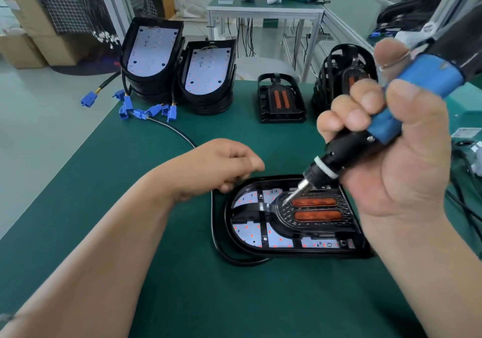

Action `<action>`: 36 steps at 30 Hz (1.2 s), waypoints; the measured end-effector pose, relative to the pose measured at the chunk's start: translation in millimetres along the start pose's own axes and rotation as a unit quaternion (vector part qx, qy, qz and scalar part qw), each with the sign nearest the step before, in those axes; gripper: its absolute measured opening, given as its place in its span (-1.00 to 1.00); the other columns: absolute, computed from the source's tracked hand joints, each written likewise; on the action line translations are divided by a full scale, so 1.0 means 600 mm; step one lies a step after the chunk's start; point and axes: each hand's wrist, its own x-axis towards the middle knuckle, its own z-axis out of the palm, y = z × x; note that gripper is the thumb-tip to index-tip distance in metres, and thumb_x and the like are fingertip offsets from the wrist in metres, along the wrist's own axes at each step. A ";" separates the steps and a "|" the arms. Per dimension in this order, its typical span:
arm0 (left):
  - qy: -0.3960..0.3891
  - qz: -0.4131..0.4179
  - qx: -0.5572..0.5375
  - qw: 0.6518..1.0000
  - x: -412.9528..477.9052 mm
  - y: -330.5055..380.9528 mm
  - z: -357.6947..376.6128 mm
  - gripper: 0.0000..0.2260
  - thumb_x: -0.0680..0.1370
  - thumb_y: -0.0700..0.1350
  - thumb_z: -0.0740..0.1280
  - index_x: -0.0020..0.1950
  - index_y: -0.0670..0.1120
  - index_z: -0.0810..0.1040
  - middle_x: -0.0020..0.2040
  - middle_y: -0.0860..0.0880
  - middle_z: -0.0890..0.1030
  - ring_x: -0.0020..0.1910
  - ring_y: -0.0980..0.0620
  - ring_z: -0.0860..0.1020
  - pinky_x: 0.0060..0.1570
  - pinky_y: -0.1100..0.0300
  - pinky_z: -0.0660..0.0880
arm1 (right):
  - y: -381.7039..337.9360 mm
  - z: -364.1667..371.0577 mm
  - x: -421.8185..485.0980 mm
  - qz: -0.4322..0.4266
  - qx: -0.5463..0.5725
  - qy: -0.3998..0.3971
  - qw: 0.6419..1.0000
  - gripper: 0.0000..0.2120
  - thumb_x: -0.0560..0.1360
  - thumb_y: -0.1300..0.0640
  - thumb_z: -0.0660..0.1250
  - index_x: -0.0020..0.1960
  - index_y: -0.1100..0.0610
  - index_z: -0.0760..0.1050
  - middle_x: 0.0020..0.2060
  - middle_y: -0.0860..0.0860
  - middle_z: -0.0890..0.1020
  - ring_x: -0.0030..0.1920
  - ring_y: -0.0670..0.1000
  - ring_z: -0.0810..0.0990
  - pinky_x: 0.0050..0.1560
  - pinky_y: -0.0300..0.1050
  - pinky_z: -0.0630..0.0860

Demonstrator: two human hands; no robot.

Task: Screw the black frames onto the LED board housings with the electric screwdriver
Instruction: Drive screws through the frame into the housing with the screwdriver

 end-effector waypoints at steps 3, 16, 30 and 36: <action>0.022 -0.046 -0.204 0.978 0.013 -0.004 0.004 -0.75 0.67 -0.39 0.18 0.18 -0.30 0.64 -0.21 -0.06 0.57 -0.37 0.11 0.37 -0.43 0.30 0.34 | -0.010 -0.018 0.013 -0.018 0.006 0.055 0.998 -0.81 0.65 0.19 0.12 0.18 0.05 0.46 -0.24 -0.06 0.44 -0.28 -0.08 0.41 -0.06 -0.12 0.45; 0.022 -0.037 -0.317 0.947 0.037 -0.015 0.019 -0.76 0.60 0.03 0.39 0.03 -0.15 0.56 -0.28 0.02 0.51 -0.46 0.19 0.26 -0.57 0.39 0.20 | -0.004 -0.080 0.039 -0.042 0.011 0.169 0.985 -0.85 0.67 0.24 0.22 0.21 0.09 0.46 -0.21 -0.01 0.48 -0.25 -0.04 0.48 -0.06 -0.09 0.51; -0.020 -0.012 -0.422 0.906 0.041 -0.018 0.016 -0.84 0.59 -0.19 0.38 0.13 -0.21 0.63 -0.15 -0.06 0.58 -0.33 0.14 0.38 -0.45 0.37 0.34 | 0.005 -0.089 0.041 -0.037 -0.002 0.192 0.981 -0.83 0.67 0.24 0.26 0.24 0.10 0.46 -0.19 0.00 0.49 -0.24 -0.03 0.51 -0.04 -0.08 0.55; -0.023 0.014 -0.383 0.923 0.039 -0.016 0.018 -0.88 0.48 -0.10 0.52 -0.05 -0.12 0.70 -0.20 -0.06 0.56 -0.34 0.12 0.37 -0.46 0.35 0.30 | 0.005 -0.081 0.039 -0.054 0.011 0.199 0.979 -0.83 0.68 0.16 0.33 0.25 0.11 0.43 -0.18 -0.01 0.52 -0.21 -0.03 0.54 0.00 -0.07 0.55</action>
